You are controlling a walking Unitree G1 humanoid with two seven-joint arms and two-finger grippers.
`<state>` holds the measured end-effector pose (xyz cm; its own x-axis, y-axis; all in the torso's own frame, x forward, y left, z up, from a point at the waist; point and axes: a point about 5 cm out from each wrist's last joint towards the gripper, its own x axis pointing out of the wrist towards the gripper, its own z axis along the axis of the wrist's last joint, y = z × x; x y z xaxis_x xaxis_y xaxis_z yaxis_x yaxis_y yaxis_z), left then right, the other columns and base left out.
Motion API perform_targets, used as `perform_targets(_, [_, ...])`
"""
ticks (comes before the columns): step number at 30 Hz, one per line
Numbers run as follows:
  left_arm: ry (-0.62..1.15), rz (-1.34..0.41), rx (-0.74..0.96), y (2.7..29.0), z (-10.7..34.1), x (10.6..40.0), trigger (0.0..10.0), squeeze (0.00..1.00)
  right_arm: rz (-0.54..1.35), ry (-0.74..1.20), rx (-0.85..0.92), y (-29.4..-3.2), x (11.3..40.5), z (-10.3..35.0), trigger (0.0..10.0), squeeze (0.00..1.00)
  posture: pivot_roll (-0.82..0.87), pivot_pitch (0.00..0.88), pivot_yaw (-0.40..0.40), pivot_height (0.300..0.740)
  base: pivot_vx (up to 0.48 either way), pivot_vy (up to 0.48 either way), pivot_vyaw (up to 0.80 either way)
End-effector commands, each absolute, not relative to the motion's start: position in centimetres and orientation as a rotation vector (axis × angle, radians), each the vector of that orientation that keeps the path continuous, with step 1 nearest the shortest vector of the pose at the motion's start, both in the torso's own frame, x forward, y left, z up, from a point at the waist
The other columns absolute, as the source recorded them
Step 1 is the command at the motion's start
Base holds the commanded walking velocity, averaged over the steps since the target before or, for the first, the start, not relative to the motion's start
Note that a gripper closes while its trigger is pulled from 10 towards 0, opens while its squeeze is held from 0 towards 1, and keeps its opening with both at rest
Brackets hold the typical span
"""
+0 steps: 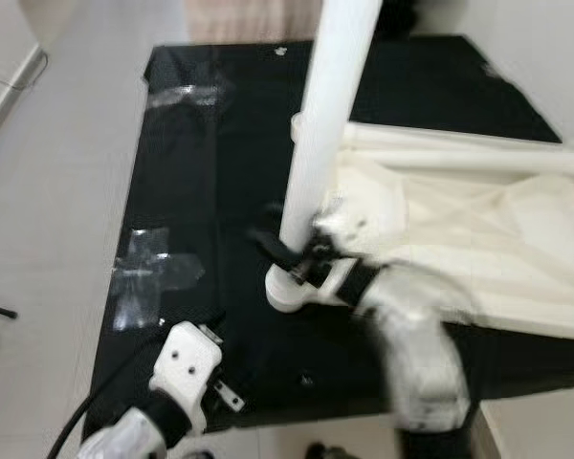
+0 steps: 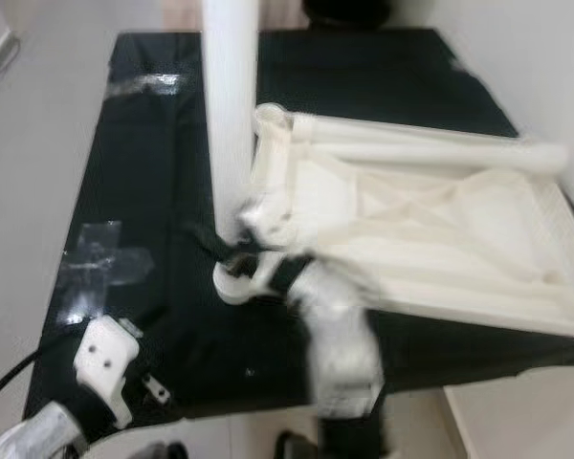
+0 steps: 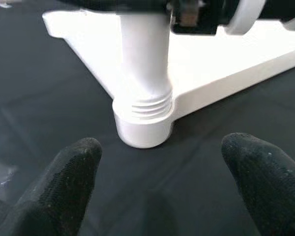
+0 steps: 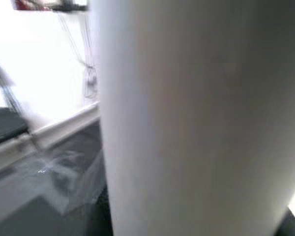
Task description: Building children table
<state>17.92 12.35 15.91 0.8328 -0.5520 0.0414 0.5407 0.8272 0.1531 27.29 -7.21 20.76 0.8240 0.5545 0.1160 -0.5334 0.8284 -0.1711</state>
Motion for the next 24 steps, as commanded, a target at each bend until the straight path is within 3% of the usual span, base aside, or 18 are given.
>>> perform_targets(1, [-0.041,-0.578,0.129,12.6,14.9,18.0,10.0,0.0,0.464,0.063,-0.158,-7.6,26.2,16.1,0.0,0.0,0.0,0.174,-0.038,0.74,0.0,0.0,0.0])
perform_targets(3, [-0.042,-0.575,0.135,12.6,14.6,18.7,10.0,0.0,0.55,0.001,-0.179,-6.2,26.6,16.6,0.0,0.0,0.01,0.146,-0.034,0.74,0.0,0.0,0.0])
perform_targets(4, [-0.042,-0.575,0.137,12.5,14.5,18.9,10.0,0.0,0.573,-0.005,-0.169,-5.9,27.0,16.7,0.9,0.0,0.02,0.135,-0.035,0.74,0.0,0.0,0.0])
perform_targets(5, [-0.044,-0.575,0.14,12.5,14.5,19.1,10.0,0.0,0.591,-0.007,-0.144,-5.8,27.5,16.8,10.0,0.0,0.02,0.132,-0.04,0.74,0.0,0.0,0.0])
perform_targets(10, [-0.051,-0.563,0.148,12.5,14.5,19.4,10.0,0.0,0.667,-0.025,-0.075,-5.5,28.1,17.3,10.0,0.0,0.02,0.131,-0.043,0.74,0.0,0.0,0.0])
perform_targets(11, [-0.055,-0.553,0.148,12.6,14.6,19.4,10.0,0.0,0.747,-0.037,-0.032,-5.2,27.9,17.9,10.0,1.0,0.03,0.133,-0.046,0.74,0.0,0.0,0.0])
perform_targets(12, [-0.059,-0.545,0.148,12.6,14.6,19.4,10.0,0.0,0.825,-0.052,-0.004,-5.1,27.7,18.4,10.0,1.0,0.03,0.133,-0.046,0.74,0.0,0.0,0.0])
perform_targets(13, [-0.062,-0.542,0.147,12.6,14.7,19.4,10.0,0.0,1.034,-0.081,-0.009,-5.5,27.6,19.6,10.0,1.0,0.03,0.139,-0.047,0.74,0.0,0.0,0.0])
perform_targets(17, [-0.063,-0.543,0.147,12.5,14.7,19.3,10.0,0.0,1.119,-0.099,-0.052,-6.0,27.8,20.2,10.0,1.0,0.04,0.151,-0.047,0.74,0.0,0.0,0.0])
perform_targets(18, [-0.061,-0.55,0.145,12.5,14.8,19.0,10.0,0.0,1.304,-0.091,-0.171,-7.4,28.9,20.7,10.0,0.77,0.07,0.175,-0.049,0.74,0.0,0.0,0.0])
perform_targets(19, [-0.061,-0.55,0.145,12.5,14.8,19.0,10.0,0.0,1.304,-0.091,-0.171,-7.4,28.9,20.7,10.0,0.77,0.07,0.175,-0.049,0.74,0.0,0.0,0.0])
perform_targets(20, [-0.059,-0.553,0.144,12.5,14.8,18.9,10.0,0.0,1.363,-0.079,-0.209,-8.1,29.6,21.0,10.0,0.28,0.07,0.175,-0.049,0.74,0.0,0.0,0.0])
perform_targets(21, [-0.057,-0.558,0.143,12.4,14.9,18.7,10.0,0.0,1.405,-0.065,-0.232,-8.6,30.3,21.2,10.0,0.0,0.08,0.19,-0.048,0.74,0.0,0.0,0.0])
perform_targets(24, [-0.05,-0.566,0.143,12.4,15.0,18.2,10.0,0.0,1.462,-0.046,-0.236,-9.2,32.5,22.4,10.0,0.0,0.1,0.215,-0.044,0.74,0.0,0.0,0.0])
